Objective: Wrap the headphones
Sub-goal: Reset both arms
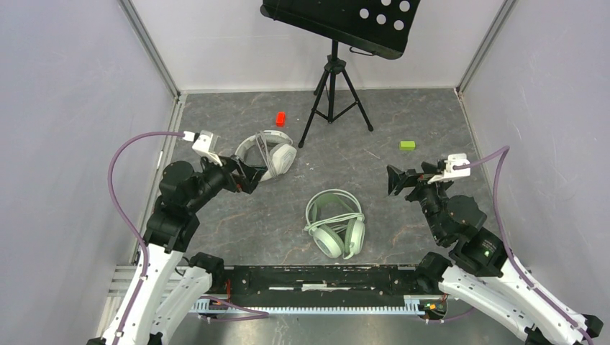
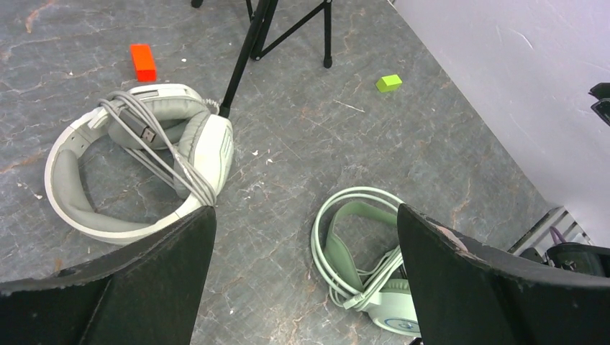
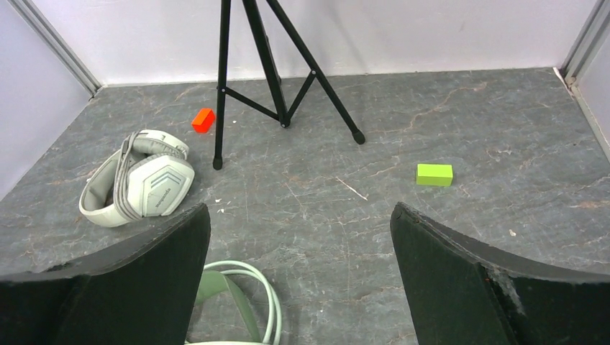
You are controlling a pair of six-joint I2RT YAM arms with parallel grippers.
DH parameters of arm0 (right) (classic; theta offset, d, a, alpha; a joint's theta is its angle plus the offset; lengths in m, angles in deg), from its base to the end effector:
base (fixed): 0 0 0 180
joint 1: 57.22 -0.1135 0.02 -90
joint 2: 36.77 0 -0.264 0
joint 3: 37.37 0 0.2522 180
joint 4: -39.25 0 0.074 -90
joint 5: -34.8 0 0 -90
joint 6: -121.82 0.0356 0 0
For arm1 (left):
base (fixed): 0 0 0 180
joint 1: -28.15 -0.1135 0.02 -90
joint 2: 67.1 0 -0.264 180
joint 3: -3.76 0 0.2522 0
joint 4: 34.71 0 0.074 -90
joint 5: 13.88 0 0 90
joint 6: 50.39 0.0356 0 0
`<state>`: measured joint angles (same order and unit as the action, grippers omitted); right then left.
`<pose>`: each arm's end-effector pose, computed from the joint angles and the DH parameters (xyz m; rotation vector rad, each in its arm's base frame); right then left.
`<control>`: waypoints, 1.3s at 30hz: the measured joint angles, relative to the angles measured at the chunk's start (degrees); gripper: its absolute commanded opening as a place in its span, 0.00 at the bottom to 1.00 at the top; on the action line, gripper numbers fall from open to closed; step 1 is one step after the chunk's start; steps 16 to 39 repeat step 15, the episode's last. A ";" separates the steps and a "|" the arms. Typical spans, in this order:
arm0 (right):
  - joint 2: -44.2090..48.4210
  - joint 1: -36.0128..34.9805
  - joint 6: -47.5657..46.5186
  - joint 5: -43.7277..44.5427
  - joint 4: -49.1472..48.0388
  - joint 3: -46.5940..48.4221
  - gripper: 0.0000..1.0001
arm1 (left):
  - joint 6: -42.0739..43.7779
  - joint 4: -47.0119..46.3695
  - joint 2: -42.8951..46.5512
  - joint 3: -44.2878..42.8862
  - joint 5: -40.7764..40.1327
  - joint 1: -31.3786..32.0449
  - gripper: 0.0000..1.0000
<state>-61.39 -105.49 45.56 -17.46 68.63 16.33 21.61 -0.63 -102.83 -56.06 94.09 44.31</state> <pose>0.0845 0.0620 0.3455 0.0418 1.5839 0.3292 0.1335 -0.0501 0.3519 0.2070 1.7781 -0.7056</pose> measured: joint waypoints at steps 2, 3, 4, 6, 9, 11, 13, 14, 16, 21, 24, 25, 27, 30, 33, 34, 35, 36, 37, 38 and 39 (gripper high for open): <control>0.22 0.02 0.42 0.00 0.17 -0.15 0.98 | 0.02 -0.37 0.00 0.00 0.00 0.00 1.00; 0.37 0.00 0.63 0.02 0.31 -0.31 0.98 | 0.02 -0.42 0.00 0.00 0.02 0.00 1.00; 0.57 0.02 0.87 0.02 0.46 -0.44 0.98 | 0.02 -0.46 0.00 0.00 0.00 0.04 1.00; 0.87 0.00 1.22 0.02 0.76 -0.61 0.98 | 0.04 -0.63 0.00 0.00 -0.04 0.04 1.00; 1.16 0.00 1.51 0.04 0.92 -0.92 0.98 | 0.04 -0.72 0.00 0.00 -0.13 0.04 1.00; 1.16 0.00 1.55 0.02 1.05 -1.05 0.98 | 0.07 -0.72 0.02 0.00 -0.17 0.04 1.00; 1.14 0.00 1.68 0.02 1.27 -1.29 0.98 | 0.07 -0.74 0.00 0.00 -0.17 0.04 1.00; 1.07 0.00 1.73 0.02 1.27 -1.42 0.98 | 0.07 -0.74 0.00 0.00 -0.17 0.04 1.00; 0.92 0.02 1.81 -0.02 1.27 -1.60 0.98 | 0.07 -0.72 0.00 0.00 -0.17 0.04 1.00; 0.92 0.02 1.81 -0.02 1.27 -1.60 0.98 | 0.07 -0.72 0.00 0.00 -0.17 0.04 1.00; 0.92 0.02 1.81 -0.02 1.27 -1.60 0.98 | 0.07 -0.72 0.00 0.00 -0.17 0.04 1.00; 0.92 0.02 1.81 -0.02 1.27 -1.60 0.98 | 0.07 -0.72 0.00 0.00 -0.17 0.04 1.00; 0.92 0.02 1.81 -0.02 1.27 -1.60 0.98 | 0.07 -0.72 0.00 0.00 -0.17 0.04 1.00; 0.92 0.02 1.81 -0.02 1.27 -1.60 0.98 | 0.07 -0.72 0.00 0.00 -0.17 0.04 1.00; 0.92 0.02 1.81 -0.02 1.27 -1.60 0.98 | 0.07 -0.72 0.00 0.00 -0.17 0.04 1.00; 0.92 0.02 1.81 -0.02 1.27 -1.60 0.98 | 0.07 -0.72 0.00 0.00 -0.17 0.04 1.00; 0.92 0.02 1.81 -0.02 1.27 -1.60 0.98 | 0.07 -0.72 0.00 0.00 -0.17 0.04 1.00; 0.92 0.02 1.81 -0.02 1.27 -1.60 0.98 | 0.07 -0.72 0.00 0.00 -0.17 0.04 1.00; 0.92 0.02 1.81 -0.02 1.27 -1.60 0.98 | 0.07 -0.72 0.00 0.00 -0.17 0.04 1.00; 0.92 0.02 1.81 -0.02 1.27 -1.60 0.98 | 0.07 -0.72 0.00 0.00 -0.17 0.04 1.00; 0.92 0.02 1.81 -0.02 1.27 -1.60 0.98 | 0.07 -0.72 0.00 0.00 -0.17 0.04 1.00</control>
